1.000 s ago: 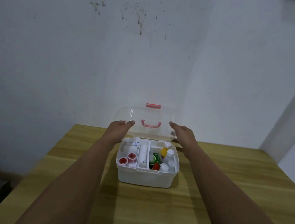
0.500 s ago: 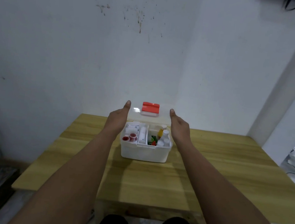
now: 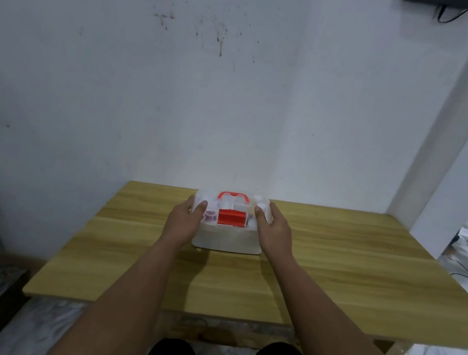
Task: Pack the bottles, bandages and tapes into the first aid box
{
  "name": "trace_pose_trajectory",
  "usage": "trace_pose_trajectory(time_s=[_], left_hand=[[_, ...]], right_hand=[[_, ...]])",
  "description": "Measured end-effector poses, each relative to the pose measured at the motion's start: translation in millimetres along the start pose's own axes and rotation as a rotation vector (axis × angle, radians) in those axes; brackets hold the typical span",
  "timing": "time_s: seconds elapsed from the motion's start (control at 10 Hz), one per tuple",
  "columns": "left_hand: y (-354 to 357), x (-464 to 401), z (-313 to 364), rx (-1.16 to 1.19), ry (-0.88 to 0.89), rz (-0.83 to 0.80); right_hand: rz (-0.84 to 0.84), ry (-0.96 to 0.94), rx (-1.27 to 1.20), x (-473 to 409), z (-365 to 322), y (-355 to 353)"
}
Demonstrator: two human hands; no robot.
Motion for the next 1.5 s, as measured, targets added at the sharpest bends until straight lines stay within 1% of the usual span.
trace_pose_trajectory(time_s=[0.1, 0.2, 0.3, 0.4, 0.7, 0.8, 0.9, 1.0, 1.1, 1.3, 1.4, 1.5], left_hand=[[0.3, 0.4, -3.9, 0.051, -0.002, 0.016], [0.7, -0.6, -7.3, 0.053, 0.015, 0.015], [0.0, -1.4, -7.0, 0.059, 0.019, 0.032], [1.4, -0.9, -5.4, 0.058, 0.021, 0.038], [-2.3, -0.4, -4.7, 0.068, 0.014, 0.029], [-4.9, 3.8, 1.7, 0.007, 0.127, 0.024], [-5.8, 9.4, 3.0, 0.001, 0.201, -0.021], [-2.3, 14.8, 1.5, -0.029, 0.213, -0.078], [0.4, 15.7, -1.8, -0.067, 0.22, -0.105], [-0.2, 15.8, -3.3, -0.066, 0.211, -0.103], [-1.3, 11.2, 1.9, -0.007, 0.213, -0.116], [-17.2, 22.1, -2.0, -0.002, 0.247, 0.03]], right_hand=[[0.028, -0.033, -0.023, 1.7, -0.6, 4.7], [0.022, -0.049, -0.029, -1.6, -1.2, 13.1], [0.004, -0.015, -0.011, -3.5, 2.0, 17.3], [-0.009, -0.024, 0.019, -0.4, 0.1, 17.8], [-0.083, -0.034, -0.017, 4.1, 1.5, 17.9], [-0.099, -0.062, 0.009, 3.5, 5.2, 17.9], [-0.127, -0.113, 0.071, 4.8, 7.8, 17.2], [-0.127, -0.168, 0.13, 7.4, 8.4, 17.4], [-0.108, -0.184, 0.154, 6.2, 11.2, 16.9], [-0.105, -0.182, 0.186, 5.7, 10.9, 18.7], [-0.14, -0.178, 0.157, 2.3, 11.4, 19.4], [-0.064, -0.161, 0.016, 4.7, 12.5, 3.9]])
Point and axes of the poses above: each hand's wrist, its own x-axis away from the middle knuckle, its own y-axis out of the palm, z = x × y, the point moved 10 cm from there along -x, towards the middle knuckle, and after that the axes turned 4 degrees about y, right-handed, at the moved point
